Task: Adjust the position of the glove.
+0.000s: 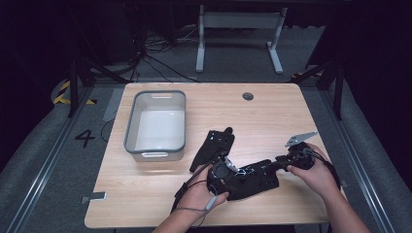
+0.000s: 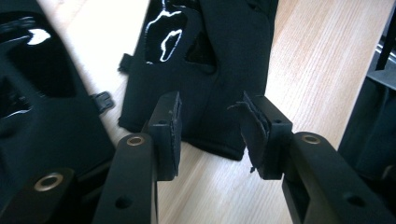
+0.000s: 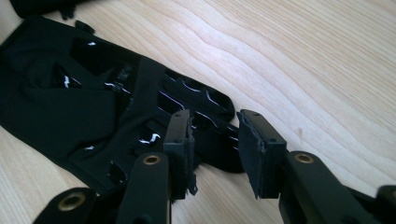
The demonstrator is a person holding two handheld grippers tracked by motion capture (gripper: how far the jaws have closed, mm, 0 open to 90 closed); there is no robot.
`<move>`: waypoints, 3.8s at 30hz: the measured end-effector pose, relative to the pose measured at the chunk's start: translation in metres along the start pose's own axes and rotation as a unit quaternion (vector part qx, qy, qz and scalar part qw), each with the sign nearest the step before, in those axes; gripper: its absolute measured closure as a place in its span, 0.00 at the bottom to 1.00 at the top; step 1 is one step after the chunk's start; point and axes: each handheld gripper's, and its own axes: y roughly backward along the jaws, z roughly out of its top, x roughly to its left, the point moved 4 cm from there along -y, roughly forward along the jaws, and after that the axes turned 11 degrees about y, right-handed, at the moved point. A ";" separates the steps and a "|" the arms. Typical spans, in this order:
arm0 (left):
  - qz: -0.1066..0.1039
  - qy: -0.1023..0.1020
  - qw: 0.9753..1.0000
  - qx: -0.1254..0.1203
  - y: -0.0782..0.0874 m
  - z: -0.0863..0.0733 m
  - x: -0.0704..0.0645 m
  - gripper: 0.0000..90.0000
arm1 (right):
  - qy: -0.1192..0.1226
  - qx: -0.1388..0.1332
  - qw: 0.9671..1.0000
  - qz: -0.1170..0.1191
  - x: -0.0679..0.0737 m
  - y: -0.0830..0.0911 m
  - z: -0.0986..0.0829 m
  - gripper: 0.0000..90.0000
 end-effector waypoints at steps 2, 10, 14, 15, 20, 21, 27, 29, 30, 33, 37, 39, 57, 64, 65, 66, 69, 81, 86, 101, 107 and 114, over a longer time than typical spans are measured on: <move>0.002 -0.004 1.000 0.013 -0.008 -0.001 -0.001 0.66 | 0.006 0.001 1.000 0.004 0.003 -0.004 0.002 0.71; 0.009 -0.009 0.999 0.035 -0.018 -0.004 -0.001 0.70 | 0.015 0.030 0.999 0.010 0.004 -0.015 -0.003 0.87; 0.008 -0.005 0.999 0.039 -0.018 -0.005 0.002 0.75 | 0.020 0.038 0.999 0.013 0.006 -0.017 -0.004 0.91; 0.006 -0.002 0.999 0.040 -0.018 -0.005 0.002 0.78 | 0.020 0.044 0.999 0.017 0.007 -0.017 -0.005 0.93; 0.004 0.008 0.999 0.048 -0.016 -0.008 0.005 0.79 | 0.014 0.059 0.998 0.028 0.013 -0.015 -0.010 0.96; 0.004 0.008 0.999 0.048 -0.016 -0.008 0.005 0.79 | 0.015 0.063 0.997 0.034 0.016 -0.014 -0.011 0.97; 0.006 0.011 0.999 0.052 -0.012 -0.014 0.007 0.79 | 0.014 0.092 0.994 0.061 0.031 -0.008 -0.018 0.98; 0.003 0.015 0.998 0.055 -0.010 -0.016 0.007 0.79 | 0.018 0.108 0.991 0.072 0.038 -0.007 -0.017 0.99; 0.004 0.015 0.998 0.057 -0.010 -0.017 0.006 0.79 | 0.019 0.114 0.990 0.078 0.040 -0.006 -0.017 0.99; 0.006 0.013 0.998 0.057 -0.009 -0.017 0.005 0.79 | 0.019 0.117 0.990 0.078 0.041 -0.006 -0.017 0.99; 0.014 0.014 0.999 0.038 -0.005 -0.015 0.004 0.77 | 0.015 0.098 0.992 0.077 0.042 0.000 -0.012 0.99; 0.014 0.017 0.999 0.025 0.000 -0.014 0.003 0.77 | 0.016 0.094 0.993 0.076 0.042 0.002 -0.011 0.99; 0.043 0.090 0.993 -0.055 0.056 -0.014 0.043 0.74 | 0.032 -0.007 0.999 0.041 0.024 0.014 0.035 0.96; 0.054 0.111 0.990 -0.065 0.067 -0.022 0.055 0.71 | 0.045 -0.009 0.998 0.044 0.020 0.010 0.061 0.93; 0.055 0.113 0.990 -0.065 0.068 -0.023 0.057 0.71 | 0.049 -0.008 0.998 0.043 0.019 0.008 0.066 0.93; 0.057 0.117 0.989 -0.065 0.070 -0.026 0.059 0.72 | 0.053 -0.005 0.998 0.046 0.018 0.004 0.074 0.92; 0.059 0.121 0.988 -0.068 0.073 -0.030 0.061 0.72 | 0.054 -0.003 0.997 0.051 0.015 -0.003 0.089 0.91; 0.070 0.146 0.983 -0.083 0.086 -0.050 0.070 0.70 | 0.056 -0.014 0.997 0.060 0.002 -0.039 0.142 0.89; 0.076 0.154 0.980 -0.097 0.089 -0.055 0.071 0.70 | 0.053 -0.017 0.997 0.060 -0.002 -0.062 0.168 0.85; 0.090 0.181 0.975 -0.090 0.082 -0.069 0.079 0.67 | 0.046 0.001 0.998 0.045 -0.005 -0.135 0.204 0.75; 0.088 0.180 0.976 -0.081 0.078 -0.072 0.082 0.66 | 0.049 0.023 0.998 0.039 -0.007 -0.150 0.205 0.73; 0.085 0.183 0.976 -0.077 0.074 -0.072 0.085 0.65 | 0.043 0.041 0.998 0.032 -0.009 -0.158 0.203 0.69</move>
